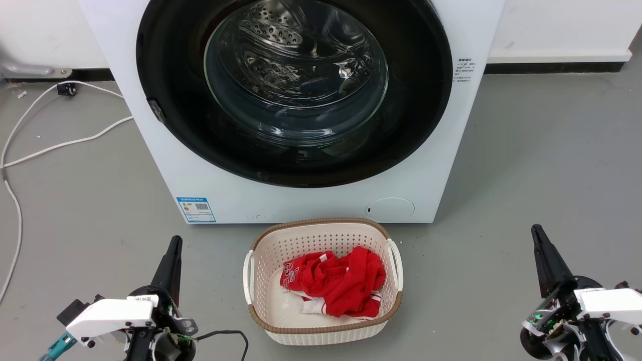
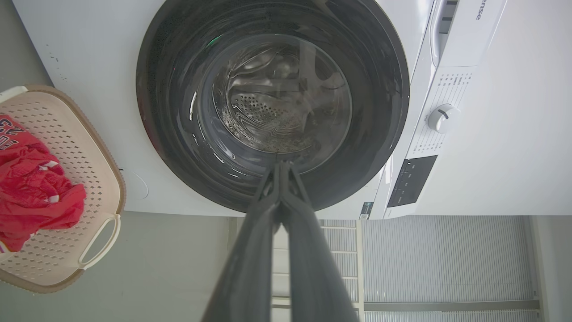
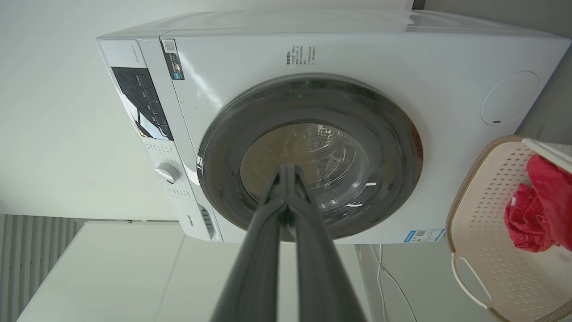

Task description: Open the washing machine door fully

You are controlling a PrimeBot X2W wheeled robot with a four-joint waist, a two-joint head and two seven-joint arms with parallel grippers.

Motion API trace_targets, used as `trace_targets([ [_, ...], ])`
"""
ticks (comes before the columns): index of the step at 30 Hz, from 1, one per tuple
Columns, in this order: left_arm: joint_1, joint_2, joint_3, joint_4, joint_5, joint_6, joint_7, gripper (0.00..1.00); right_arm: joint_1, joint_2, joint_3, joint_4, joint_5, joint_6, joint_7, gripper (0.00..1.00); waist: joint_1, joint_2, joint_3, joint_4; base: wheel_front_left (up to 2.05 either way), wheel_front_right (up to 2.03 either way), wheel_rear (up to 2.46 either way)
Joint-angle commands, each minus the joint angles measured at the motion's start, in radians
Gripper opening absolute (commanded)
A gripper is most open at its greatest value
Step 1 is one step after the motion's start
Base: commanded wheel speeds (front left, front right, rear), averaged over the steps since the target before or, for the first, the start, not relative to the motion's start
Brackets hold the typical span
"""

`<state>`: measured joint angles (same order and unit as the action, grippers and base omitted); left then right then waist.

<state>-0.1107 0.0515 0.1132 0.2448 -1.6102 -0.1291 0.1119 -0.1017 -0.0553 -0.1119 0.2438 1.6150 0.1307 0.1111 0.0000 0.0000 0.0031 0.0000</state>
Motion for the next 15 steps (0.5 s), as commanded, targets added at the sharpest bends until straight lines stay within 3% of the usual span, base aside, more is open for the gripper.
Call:
trace_targets([
  [1, 0.006, -0.001, 0.003, 0.001, 0.004, -0.003, 0.003, 0.0, -0.012, 0.004, -0.001, 0.002, -0.006, 0.0, 0.004, 0.0, 0.0, 0.0, 0.0, 0.0, 0.0, 0.0, 0.0],
  [7, 0.006, -0.001, 0.004, 0.001, 0.004, -0.003, 0.003, 0.0, -0.012, 0.004, -0.002, 0.002, -0.007, 0.0, 0.004, 0.0, 0.0, 0.0, 0.0, 0.0, 0.0, 0.0, 0.0],
  [8, 0.0, 0.0, 0.0, 0.0, 0.0, 0.0, 0.0, 1.0, 0.0, 0.0, -0.001, 0.0, 0.0, 0.0, 0.001, 1.0, 0.0, 0.0, 0.0, 0.0, 0.0, 0.0, 0.0],
  [15, 0.0, -0.001, -0.031, -0.008, 0.002, 0.0, -0.028, 1.0, 0.013, 0.001, 0.02, -0.017, -0.003, 0.0, -0.029, 1.0, 0.0, 0.0, 0.001, 0.0, 0.0, 0.0, 0.0],
])
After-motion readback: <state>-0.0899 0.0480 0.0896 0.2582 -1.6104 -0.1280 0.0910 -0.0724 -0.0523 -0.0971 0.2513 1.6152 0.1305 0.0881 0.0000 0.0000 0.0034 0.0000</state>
